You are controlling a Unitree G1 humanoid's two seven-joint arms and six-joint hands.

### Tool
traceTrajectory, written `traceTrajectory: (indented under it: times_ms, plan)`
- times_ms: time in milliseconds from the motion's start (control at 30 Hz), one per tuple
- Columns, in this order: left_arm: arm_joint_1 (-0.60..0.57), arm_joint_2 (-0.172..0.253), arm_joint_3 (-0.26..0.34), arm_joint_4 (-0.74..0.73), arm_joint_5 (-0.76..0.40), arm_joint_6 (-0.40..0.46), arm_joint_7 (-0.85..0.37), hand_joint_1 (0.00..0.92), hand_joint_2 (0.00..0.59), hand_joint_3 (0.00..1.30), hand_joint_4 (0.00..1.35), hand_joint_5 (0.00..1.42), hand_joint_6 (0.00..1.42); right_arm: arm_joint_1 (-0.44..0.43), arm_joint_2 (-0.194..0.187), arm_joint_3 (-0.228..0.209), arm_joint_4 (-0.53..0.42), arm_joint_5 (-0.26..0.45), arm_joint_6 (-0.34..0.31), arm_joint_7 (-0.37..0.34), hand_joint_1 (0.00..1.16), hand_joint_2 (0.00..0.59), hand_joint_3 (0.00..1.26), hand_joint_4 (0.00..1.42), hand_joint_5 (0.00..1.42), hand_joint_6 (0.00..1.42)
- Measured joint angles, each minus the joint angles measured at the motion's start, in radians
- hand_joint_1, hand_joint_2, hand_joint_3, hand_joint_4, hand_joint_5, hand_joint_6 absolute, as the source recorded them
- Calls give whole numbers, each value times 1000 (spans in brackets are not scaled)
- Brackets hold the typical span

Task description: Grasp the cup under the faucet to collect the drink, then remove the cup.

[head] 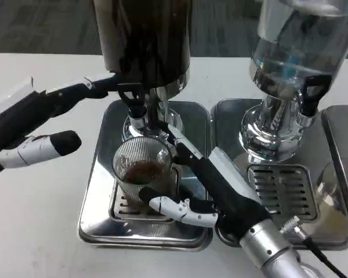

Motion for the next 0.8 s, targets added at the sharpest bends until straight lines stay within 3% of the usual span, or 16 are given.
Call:
traceTrajectory:
  times_ms: [500, 800]
  plan:
    - [85, 2, 122, 12, -6, 21, 26, 0, 80, 185, 85, 100, 140, -36, 7, 8, 43, 37, 0, 16, 520, 216, 0, 0, 39, 183]
    - [140, 2, 157, 26, -9, 23, 41, 0, 80, 186, 86, 109, 148, -60, 9, 9, 89, 48, -1, 29, 520, 216, 0, 0, 46, 193]
